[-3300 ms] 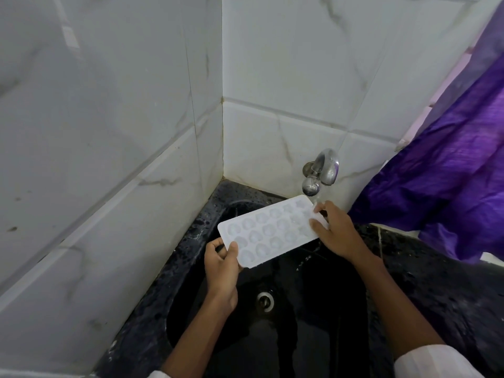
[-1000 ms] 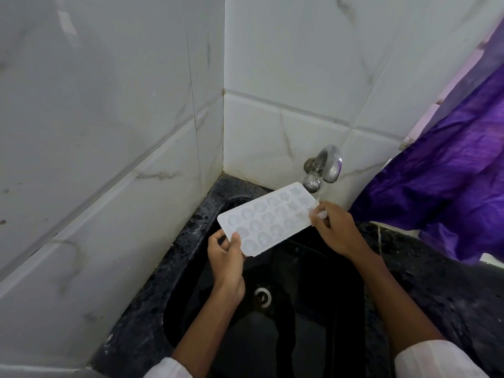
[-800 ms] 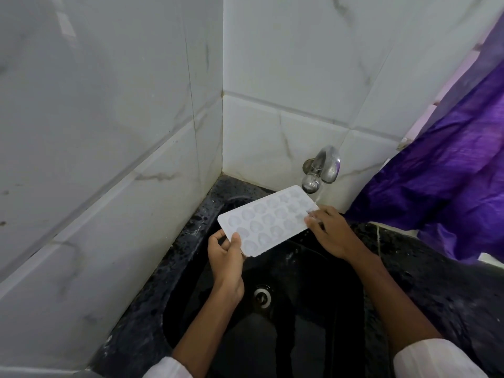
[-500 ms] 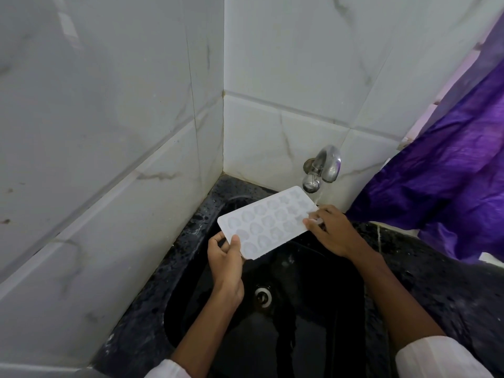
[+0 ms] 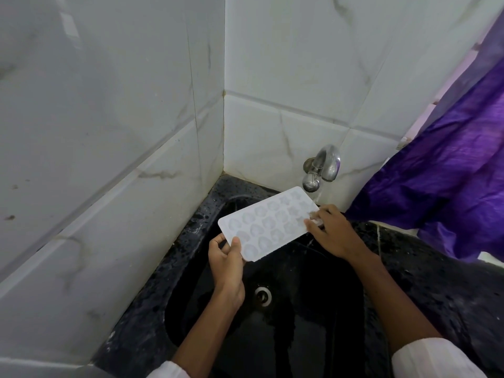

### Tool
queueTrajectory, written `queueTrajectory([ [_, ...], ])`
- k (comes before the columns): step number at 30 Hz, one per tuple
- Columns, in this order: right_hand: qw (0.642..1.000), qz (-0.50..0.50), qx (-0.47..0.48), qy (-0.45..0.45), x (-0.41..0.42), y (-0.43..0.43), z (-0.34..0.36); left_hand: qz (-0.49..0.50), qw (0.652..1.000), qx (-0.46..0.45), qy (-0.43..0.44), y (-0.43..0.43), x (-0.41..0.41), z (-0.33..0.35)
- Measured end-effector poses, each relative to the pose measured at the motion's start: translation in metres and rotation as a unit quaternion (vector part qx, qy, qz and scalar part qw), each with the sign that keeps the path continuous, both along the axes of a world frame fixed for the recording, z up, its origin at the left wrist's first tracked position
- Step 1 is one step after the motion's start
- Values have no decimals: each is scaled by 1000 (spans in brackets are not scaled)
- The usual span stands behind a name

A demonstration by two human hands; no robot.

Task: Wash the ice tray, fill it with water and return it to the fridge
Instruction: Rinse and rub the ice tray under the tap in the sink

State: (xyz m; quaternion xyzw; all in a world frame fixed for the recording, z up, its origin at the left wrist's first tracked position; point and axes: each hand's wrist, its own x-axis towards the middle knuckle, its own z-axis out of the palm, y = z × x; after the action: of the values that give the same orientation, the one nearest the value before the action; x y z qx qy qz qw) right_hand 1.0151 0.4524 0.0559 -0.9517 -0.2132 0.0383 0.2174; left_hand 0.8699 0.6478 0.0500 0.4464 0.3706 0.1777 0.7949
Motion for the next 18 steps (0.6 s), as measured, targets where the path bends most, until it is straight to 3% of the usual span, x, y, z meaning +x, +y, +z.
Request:
queueTrajectory([
  [11, 998, -17, 54, 16, -2, 1, -4, 1, 1000, 21, -4, 4, 2, -9],
  [18, 963, -123, 197, 134, -19, 9, -33, -35, 985, 165, 34, 29, -11, -37],
])
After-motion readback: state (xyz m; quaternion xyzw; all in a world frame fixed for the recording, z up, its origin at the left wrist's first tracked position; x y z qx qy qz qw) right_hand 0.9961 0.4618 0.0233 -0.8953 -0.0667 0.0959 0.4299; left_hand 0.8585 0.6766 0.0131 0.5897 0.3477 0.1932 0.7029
